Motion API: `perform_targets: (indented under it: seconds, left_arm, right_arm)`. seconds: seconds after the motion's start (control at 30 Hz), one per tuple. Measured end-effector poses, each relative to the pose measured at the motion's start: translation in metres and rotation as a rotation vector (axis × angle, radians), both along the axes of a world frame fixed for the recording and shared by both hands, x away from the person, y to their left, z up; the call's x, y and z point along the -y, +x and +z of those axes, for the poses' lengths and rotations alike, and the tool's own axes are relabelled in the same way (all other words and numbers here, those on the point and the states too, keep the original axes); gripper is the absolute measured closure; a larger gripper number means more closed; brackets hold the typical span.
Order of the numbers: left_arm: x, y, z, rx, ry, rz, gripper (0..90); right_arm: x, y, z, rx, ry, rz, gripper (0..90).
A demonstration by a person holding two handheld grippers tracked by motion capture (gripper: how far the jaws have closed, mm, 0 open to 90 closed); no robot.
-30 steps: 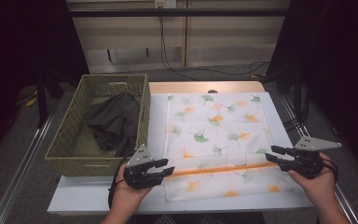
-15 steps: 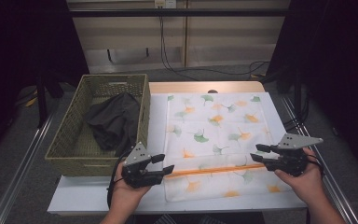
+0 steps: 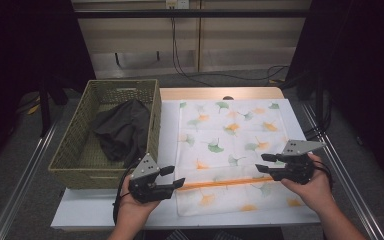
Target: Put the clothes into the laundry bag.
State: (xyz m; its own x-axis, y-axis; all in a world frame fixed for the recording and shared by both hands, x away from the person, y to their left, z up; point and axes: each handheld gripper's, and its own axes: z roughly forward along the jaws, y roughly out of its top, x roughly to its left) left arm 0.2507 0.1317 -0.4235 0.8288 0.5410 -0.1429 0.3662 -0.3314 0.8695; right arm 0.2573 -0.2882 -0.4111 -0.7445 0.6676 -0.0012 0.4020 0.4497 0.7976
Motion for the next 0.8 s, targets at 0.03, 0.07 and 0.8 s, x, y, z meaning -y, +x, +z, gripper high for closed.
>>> perform_targets:
  seconds: [0.03,0.07,0.8]
  left_arm:
    - [0.0,0.0,-0.001,0.0,0.0,-0.002,45.2]
    - [0.0,0.0,-0.001,-0.003,-0.005,0.0,45.2]
    - [0.001,0.001,-0.004,-0.014,0.007,-0.013,43.5]
  right_arm:
    - [-0.001,0.002,-0.001,-0.008,-0.001,0.004,55.9]
    - [-0.003,0.003,-0.003,-0.012,-0.004,0.004,56.2]
    - [-0.023,0.029,-0.042,-0.155,-0.084,0.04,48.4]
